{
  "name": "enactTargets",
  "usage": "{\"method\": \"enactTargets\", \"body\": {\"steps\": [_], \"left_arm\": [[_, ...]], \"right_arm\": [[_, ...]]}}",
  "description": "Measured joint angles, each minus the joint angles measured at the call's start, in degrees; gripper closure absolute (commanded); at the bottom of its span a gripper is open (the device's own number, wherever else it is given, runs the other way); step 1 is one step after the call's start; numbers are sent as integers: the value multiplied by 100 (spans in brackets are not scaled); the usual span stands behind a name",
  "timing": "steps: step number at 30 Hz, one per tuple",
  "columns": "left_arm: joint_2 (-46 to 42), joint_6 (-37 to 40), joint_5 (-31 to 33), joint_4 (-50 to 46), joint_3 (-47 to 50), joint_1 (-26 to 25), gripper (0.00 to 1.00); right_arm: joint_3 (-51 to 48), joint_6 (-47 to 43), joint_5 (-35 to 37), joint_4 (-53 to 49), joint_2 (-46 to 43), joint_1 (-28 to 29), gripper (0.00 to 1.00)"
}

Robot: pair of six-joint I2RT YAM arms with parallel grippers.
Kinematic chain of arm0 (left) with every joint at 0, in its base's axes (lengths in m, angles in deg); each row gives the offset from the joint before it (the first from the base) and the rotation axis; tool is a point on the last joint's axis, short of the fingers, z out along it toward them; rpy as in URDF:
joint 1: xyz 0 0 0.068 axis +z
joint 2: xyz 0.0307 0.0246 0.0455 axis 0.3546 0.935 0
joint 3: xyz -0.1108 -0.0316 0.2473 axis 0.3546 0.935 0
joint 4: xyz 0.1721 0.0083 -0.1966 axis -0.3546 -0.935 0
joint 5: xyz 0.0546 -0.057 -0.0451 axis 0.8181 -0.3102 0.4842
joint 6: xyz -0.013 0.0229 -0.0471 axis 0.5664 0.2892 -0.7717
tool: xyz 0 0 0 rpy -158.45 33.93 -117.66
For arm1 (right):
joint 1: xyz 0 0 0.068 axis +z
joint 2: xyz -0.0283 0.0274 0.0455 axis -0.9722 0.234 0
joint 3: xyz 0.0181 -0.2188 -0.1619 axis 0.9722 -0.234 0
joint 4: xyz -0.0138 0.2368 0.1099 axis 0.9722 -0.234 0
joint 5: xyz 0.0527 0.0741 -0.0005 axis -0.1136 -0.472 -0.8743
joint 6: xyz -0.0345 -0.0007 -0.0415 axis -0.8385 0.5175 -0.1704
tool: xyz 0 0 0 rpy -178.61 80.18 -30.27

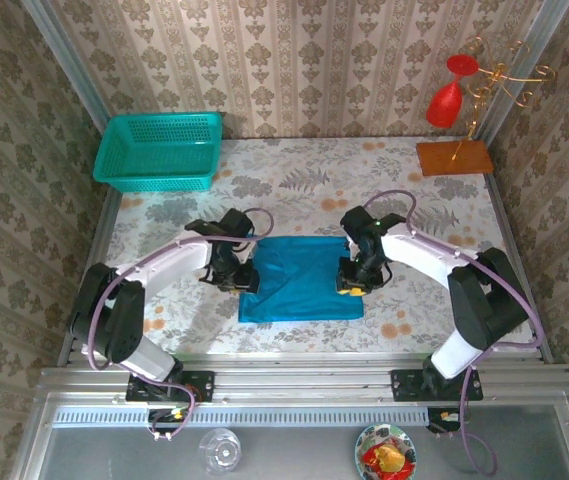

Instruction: Fold the inside-out t-shirt

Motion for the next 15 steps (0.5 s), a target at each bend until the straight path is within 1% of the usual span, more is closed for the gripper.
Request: {"method": "enactTargets", "body": {"steps": [2,3,6,8,9,11,12,15], "left_arm": [[120,-37,39,4,61,-63,64],[190,-50,63,-4,79,-92,67],[365,-111,160,-11,103,-173,83],[387,-149,192,24,146,-205,91],[385,-175,214,24,175,-221,95],[380,-229,262,22,210,-225,100],[369,-249,286,20,225,-225,100],[243,-267,350,-4,280,-214,100]], "right_arm": [[-31,111,103,2,2,118,64],[-31,162,195,4,13,175,64],[-31,251,455,2,140,278,64],[-37,295,597,4,267,289,66],[-48,334,673,4,330,289,69],[-74,385,809,2,431,289,78],[-90,400,885,0,481,289,83],[-184,481,1097,2,529,289,90]]}}
